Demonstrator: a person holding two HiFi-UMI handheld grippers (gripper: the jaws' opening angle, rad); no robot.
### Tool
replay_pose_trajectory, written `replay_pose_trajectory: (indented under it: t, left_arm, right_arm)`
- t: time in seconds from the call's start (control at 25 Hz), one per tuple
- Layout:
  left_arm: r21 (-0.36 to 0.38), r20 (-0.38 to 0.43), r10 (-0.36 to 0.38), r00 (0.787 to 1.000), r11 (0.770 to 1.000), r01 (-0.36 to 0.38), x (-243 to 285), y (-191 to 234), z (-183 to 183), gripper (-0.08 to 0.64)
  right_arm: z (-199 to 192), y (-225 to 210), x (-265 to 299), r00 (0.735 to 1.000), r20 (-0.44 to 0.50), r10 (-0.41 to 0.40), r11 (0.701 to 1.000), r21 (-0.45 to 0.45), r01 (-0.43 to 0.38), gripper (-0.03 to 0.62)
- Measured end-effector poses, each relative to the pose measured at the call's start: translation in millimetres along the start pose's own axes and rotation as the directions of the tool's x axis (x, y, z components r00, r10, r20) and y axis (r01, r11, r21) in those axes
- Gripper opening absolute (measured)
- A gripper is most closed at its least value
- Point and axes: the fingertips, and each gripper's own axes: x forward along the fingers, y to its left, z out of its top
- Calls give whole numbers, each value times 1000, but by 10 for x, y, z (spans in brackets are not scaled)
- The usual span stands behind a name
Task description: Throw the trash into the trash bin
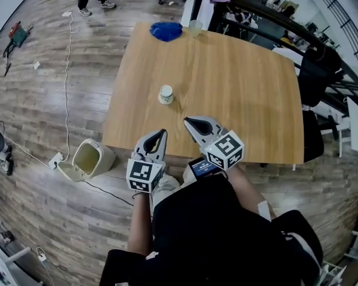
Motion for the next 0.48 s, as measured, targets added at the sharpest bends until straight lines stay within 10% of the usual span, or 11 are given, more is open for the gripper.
replay_pose_trajectory:
  t: [0.48]
  left_arm:
    - [-57, -152, 2, 988, 998, -11, 601, 433, -128, 5]
  right_arm:
    - [-22, -529, 308, 1000, -22, -16, 996, 92, 18, -2]
